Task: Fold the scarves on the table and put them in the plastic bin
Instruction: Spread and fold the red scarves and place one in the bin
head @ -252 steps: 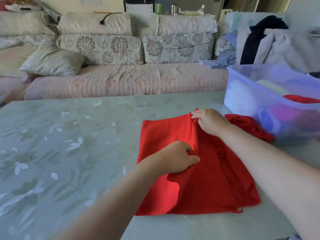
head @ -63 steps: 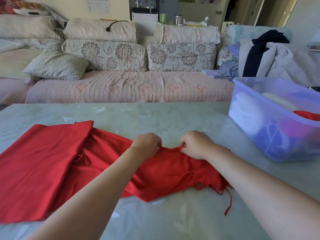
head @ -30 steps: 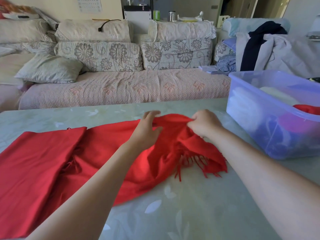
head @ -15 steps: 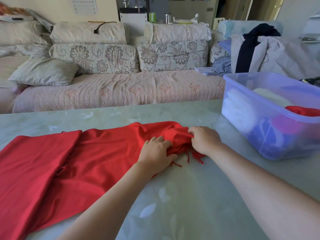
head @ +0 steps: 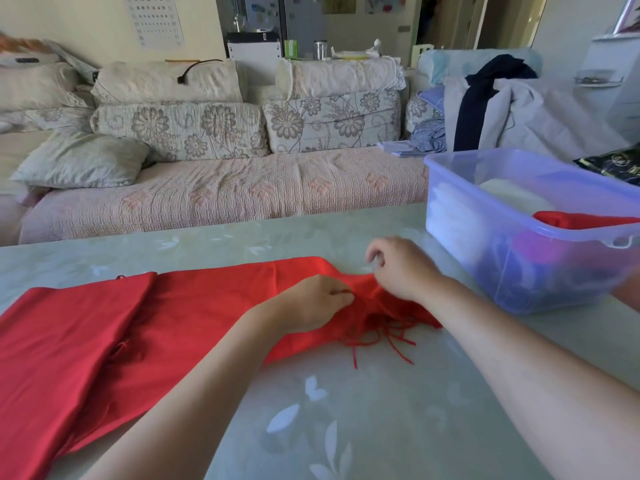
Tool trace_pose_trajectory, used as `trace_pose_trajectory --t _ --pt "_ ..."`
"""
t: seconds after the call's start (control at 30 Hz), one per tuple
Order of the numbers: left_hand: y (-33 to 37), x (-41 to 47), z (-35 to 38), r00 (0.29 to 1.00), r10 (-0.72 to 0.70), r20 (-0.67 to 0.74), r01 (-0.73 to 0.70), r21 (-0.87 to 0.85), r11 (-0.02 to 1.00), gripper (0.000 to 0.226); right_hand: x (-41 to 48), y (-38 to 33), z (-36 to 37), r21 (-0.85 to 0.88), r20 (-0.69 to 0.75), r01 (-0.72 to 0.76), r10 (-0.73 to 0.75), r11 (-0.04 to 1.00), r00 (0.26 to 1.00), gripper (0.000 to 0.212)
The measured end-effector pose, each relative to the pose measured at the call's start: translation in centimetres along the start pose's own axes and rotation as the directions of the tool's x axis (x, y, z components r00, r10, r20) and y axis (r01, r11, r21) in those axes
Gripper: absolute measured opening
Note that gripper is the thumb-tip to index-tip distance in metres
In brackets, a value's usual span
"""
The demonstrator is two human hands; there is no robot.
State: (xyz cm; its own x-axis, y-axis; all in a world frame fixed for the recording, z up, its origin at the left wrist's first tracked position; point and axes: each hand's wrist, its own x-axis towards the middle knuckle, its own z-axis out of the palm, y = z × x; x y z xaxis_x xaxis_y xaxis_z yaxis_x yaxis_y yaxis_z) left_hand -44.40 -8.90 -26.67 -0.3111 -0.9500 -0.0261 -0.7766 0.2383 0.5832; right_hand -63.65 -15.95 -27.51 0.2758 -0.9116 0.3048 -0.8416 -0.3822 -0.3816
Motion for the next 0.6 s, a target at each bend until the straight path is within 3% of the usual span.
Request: trace_pose_trajectory --t 0.13,0.23,0.33,0.4,0.5,0.6 --pt "-0.2 -0.8 0.4 0.968 -0.121 -0.22 0.098 -0.116 0.989 0.027 -2.8 -1.2 0.1 0.153 0.383 -0.028 -0.033 0.988 0.923 0.017" --pt "-0.1 -1.3 0.2 0.956 -0.199 -0.218 0.146 -0.235 0.961 0.03 -4.7 -1.6 0.1 0.161 0.463 -0.019 -0.059 0.987 0.885 0.03" --pt "0.5 -2.0 0.2 0.972 -0.152 -0.179 0.103 -0.256 0.961 0.028 -5.0 -0.9 0.2 0.014 0.302 0.093 -0.093 0.996 0.949 0.025" --pt "0.6 -2.4 0.1 0.978 -0.104 -0.179 0.057 -0.252 0.966 0.026 -4.6 -0.3 -0.6 0.069 0.103 0.127 -0.133 0.99 0.986 0.027" --pt "0.1 -3.0 -0.3 0.986 -0.056 -0.157 0.009 -0.288 0.958 0.024 -4.2 0.0 -2.9 0.151 -0.142 0.213 -0.192 0.965 0.971 0.028" --pt "0.1 -3.7 0.0 0.999 -0.034 -0.011 0.031 -0.205 0.978 0.023 -5.0 -0.7 -5.7 0.04 -0.103 0.282 -0.276 0.959 0.956 0.035"
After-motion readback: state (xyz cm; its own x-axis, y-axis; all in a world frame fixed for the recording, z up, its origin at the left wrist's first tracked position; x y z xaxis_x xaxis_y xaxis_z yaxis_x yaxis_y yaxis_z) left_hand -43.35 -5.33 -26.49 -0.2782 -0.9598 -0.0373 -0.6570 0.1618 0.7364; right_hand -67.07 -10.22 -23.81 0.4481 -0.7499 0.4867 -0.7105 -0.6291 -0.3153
